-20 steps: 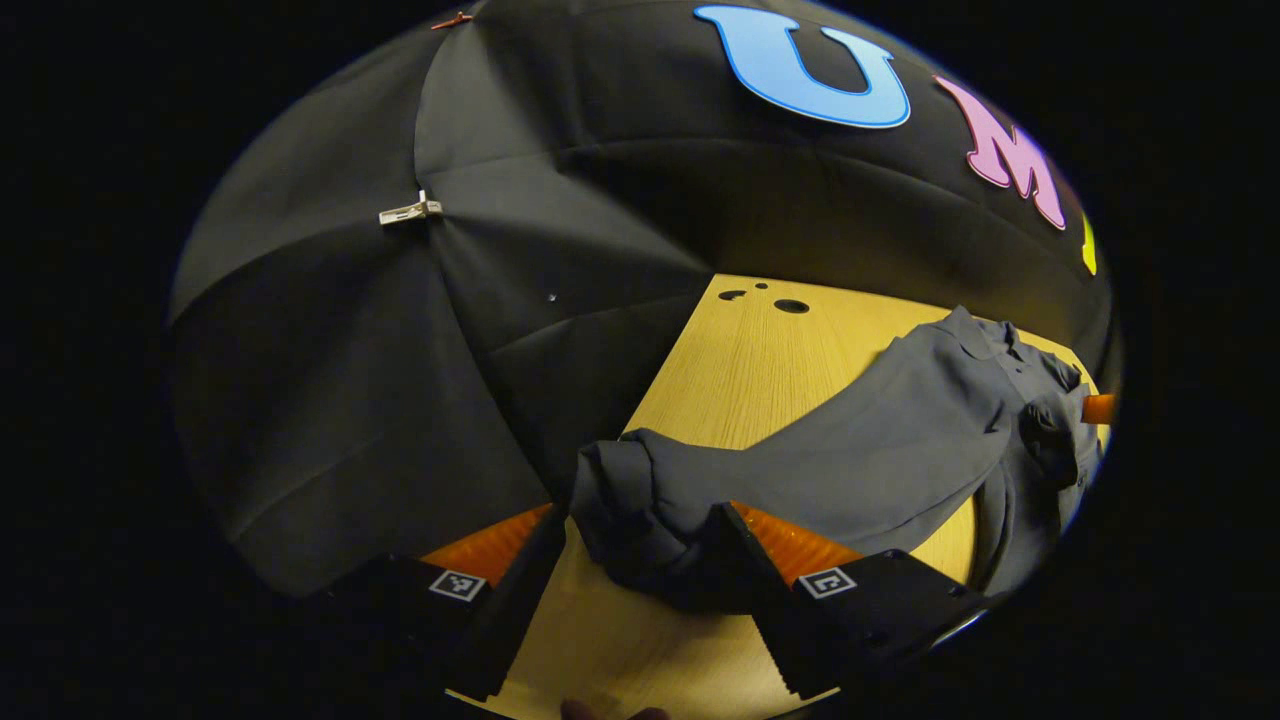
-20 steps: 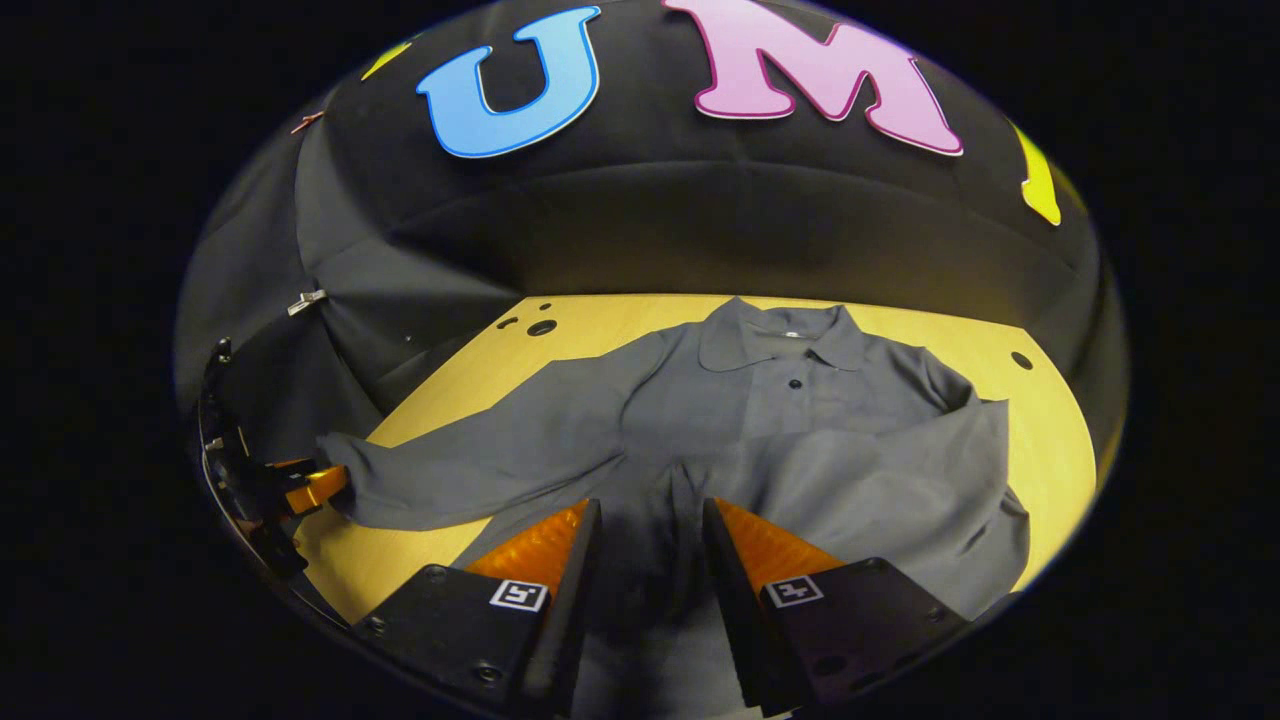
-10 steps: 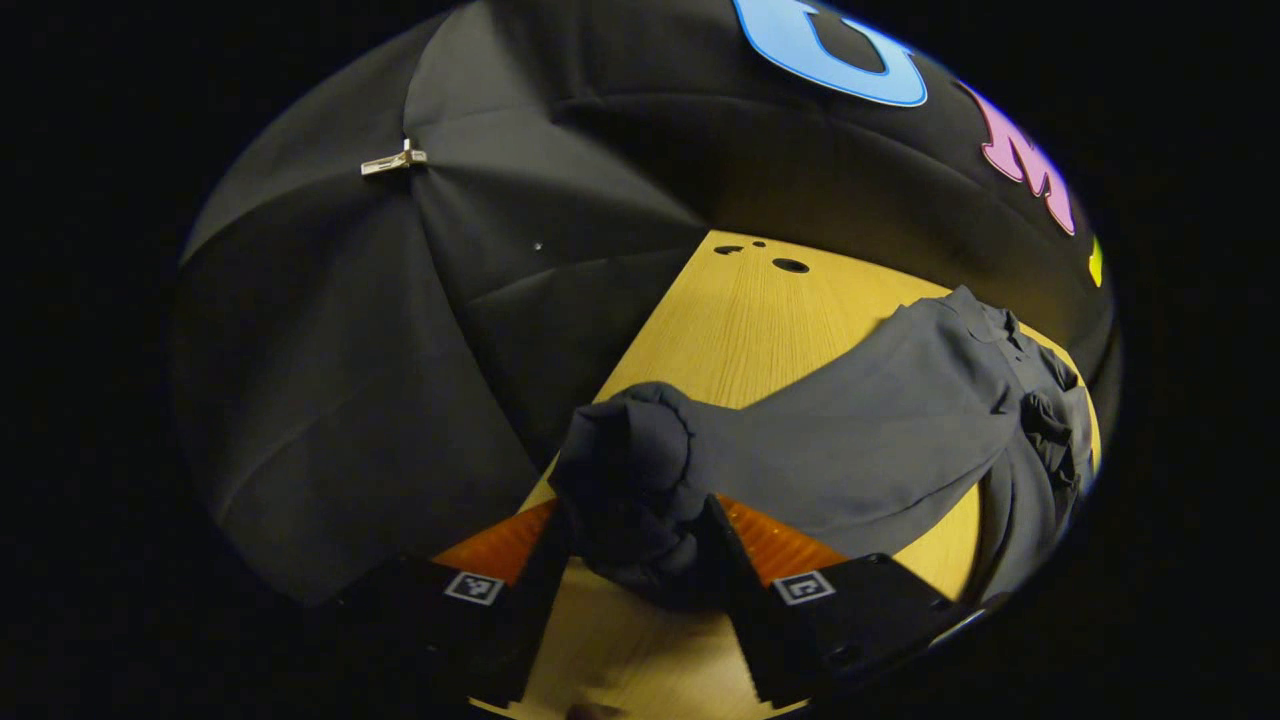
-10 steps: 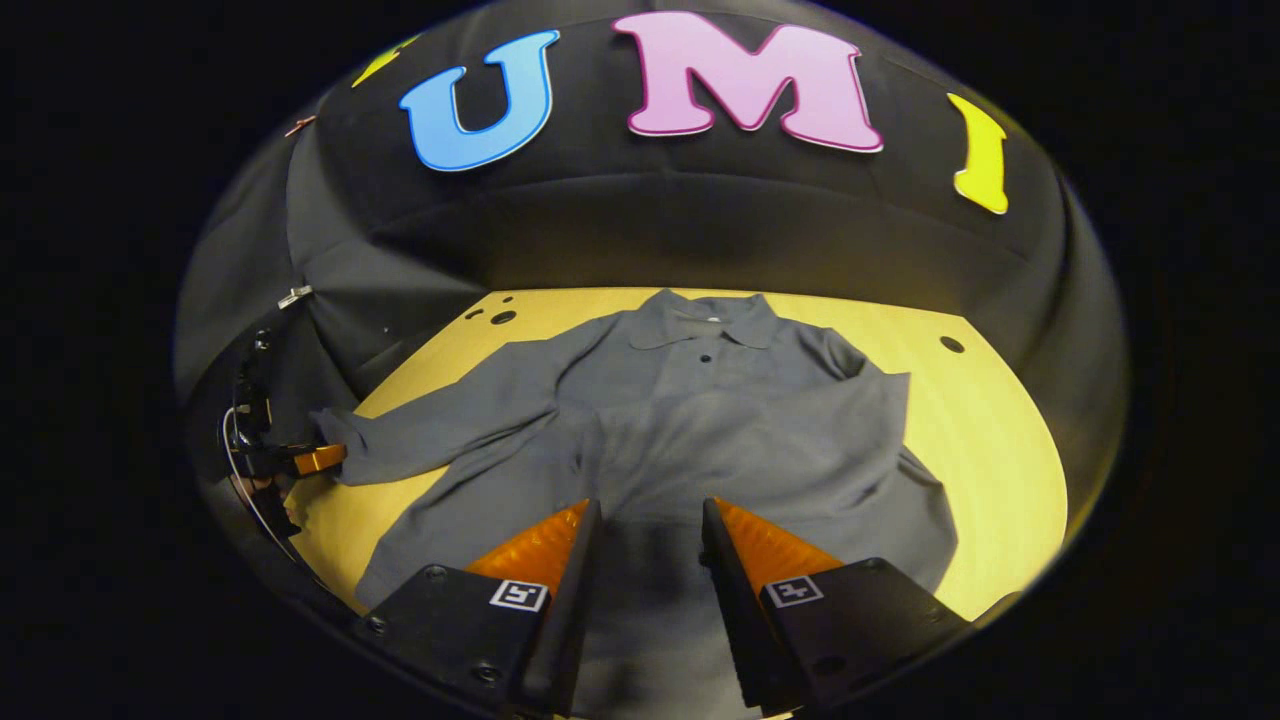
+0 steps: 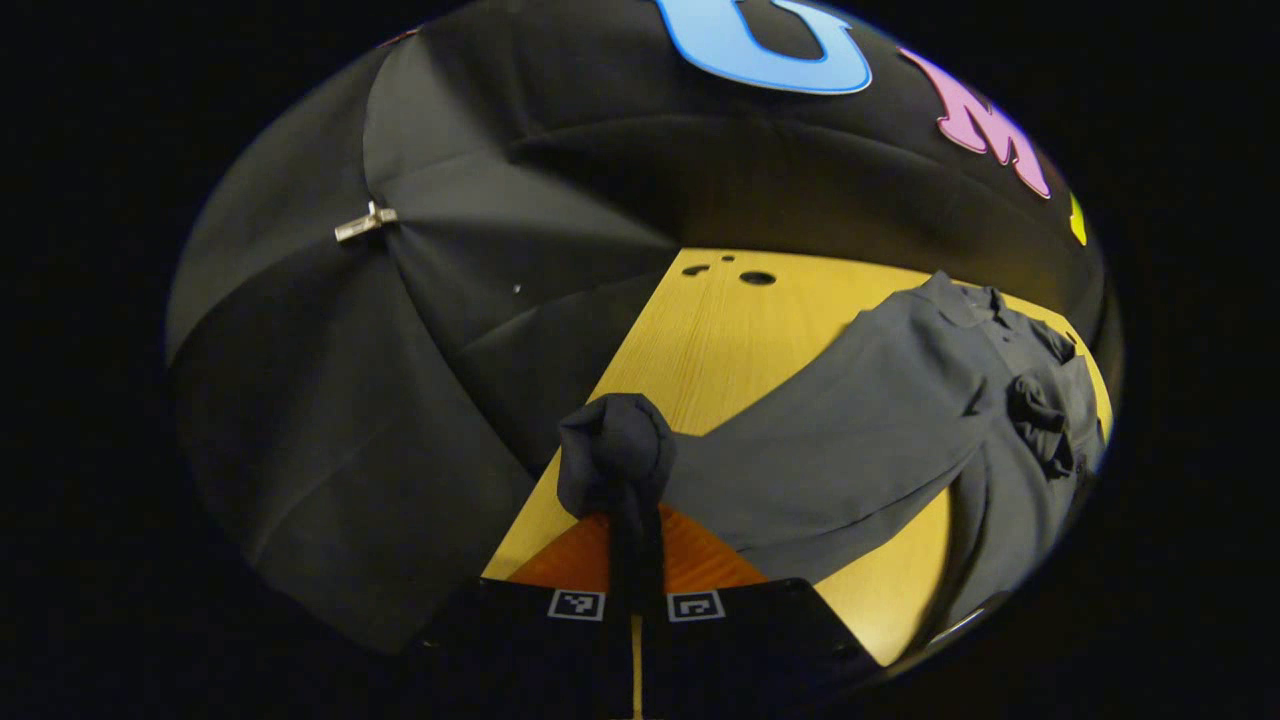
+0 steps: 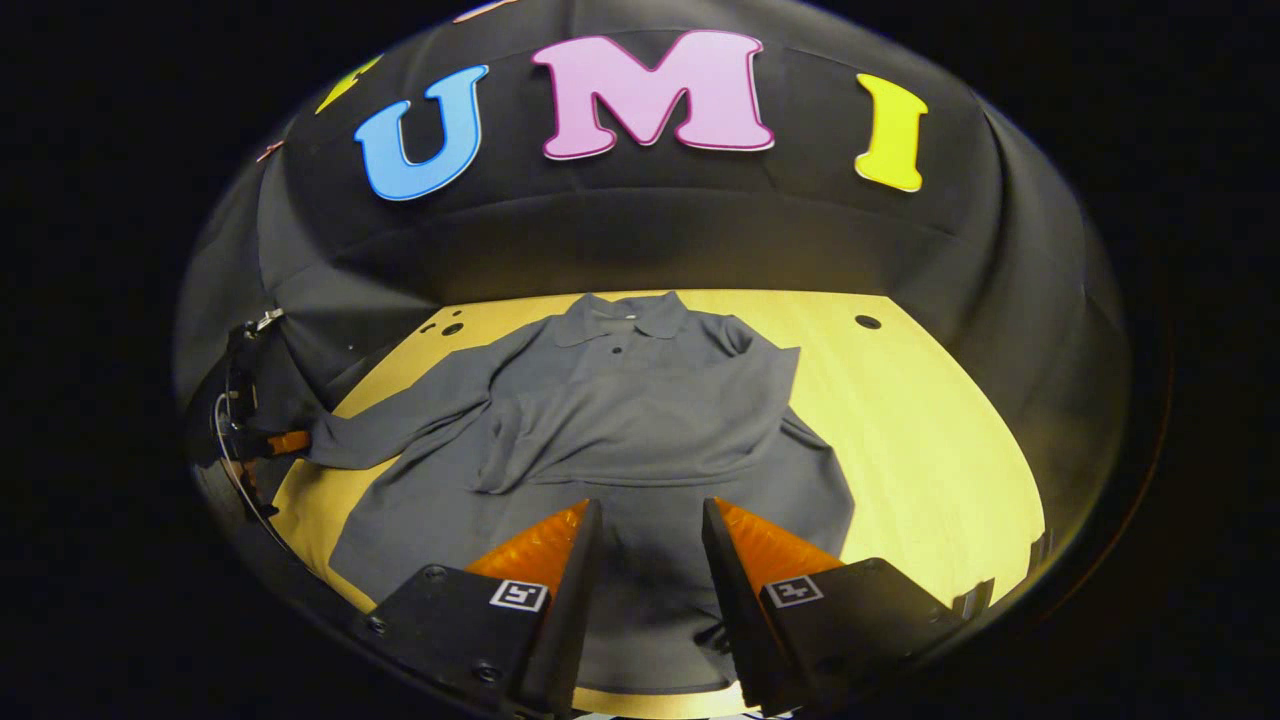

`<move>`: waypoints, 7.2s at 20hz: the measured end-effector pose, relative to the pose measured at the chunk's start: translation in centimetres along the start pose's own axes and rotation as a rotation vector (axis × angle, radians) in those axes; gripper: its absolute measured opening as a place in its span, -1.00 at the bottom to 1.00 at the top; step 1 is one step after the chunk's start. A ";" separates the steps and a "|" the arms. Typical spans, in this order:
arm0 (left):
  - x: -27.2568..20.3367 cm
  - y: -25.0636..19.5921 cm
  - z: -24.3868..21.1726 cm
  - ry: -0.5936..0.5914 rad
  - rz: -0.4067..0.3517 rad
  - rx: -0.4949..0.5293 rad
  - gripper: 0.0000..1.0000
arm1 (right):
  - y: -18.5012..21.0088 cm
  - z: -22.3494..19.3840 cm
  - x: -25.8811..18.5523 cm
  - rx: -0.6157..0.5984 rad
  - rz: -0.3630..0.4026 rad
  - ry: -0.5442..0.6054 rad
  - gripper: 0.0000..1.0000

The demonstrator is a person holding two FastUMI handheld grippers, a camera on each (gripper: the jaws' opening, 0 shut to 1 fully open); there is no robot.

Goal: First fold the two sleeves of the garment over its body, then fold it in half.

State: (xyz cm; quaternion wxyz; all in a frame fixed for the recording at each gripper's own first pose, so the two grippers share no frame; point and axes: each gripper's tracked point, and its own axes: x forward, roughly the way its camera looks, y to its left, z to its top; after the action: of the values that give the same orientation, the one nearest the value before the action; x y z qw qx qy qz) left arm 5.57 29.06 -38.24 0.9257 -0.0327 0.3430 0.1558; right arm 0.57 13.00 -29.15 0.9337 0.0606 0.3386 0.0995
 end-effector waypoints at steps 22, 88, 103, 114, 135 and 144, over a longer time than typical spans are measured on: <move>-13.7 -40.7 12.4 -0.222 -0.422 0.198 -0.83 | -13.8 -2.5 -0.8 0.034 -0.004 0.019 0.52; -13.2 -19.9 -14.5 0.241 -0.352 0.146 0.95 | -6.7 -14.1 0.5 0.019 -0.043 0.311 0.97; -16.3 -21.8 -16.7 0.393 -0.497 0.175 -0.89 | -5.5 -13.9 -0.6 0.035 0.075 0.379 -0.57; -21.2 -22.5 -13.5 0.370 -0.602 0.123 -0.89 | -5.1 -7.2 -1.3 0.164 0.115 0.258 -0.58; -13.3 -26.8 13.9 -0.039 -0.640 -0.181 -0.90 | -4.9 16.7 6.8 0.199 0.161 -0.121 -0.77; -3.4 -28.1 16.7 -0.036 -0.555 -0.225 -0.90 | -7.7 18.9 16.7 0.236 0.098 -0.091 -0.58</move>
State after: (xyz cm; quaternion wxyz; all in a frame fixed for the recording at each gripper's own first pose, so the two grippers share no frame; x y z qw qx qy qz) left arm 22.27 4.28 -24.60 0.9295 -0.2246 0.2851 -0.0657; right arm 26.43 8.43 -26.49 0.9285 0.1912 0.3016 0.1018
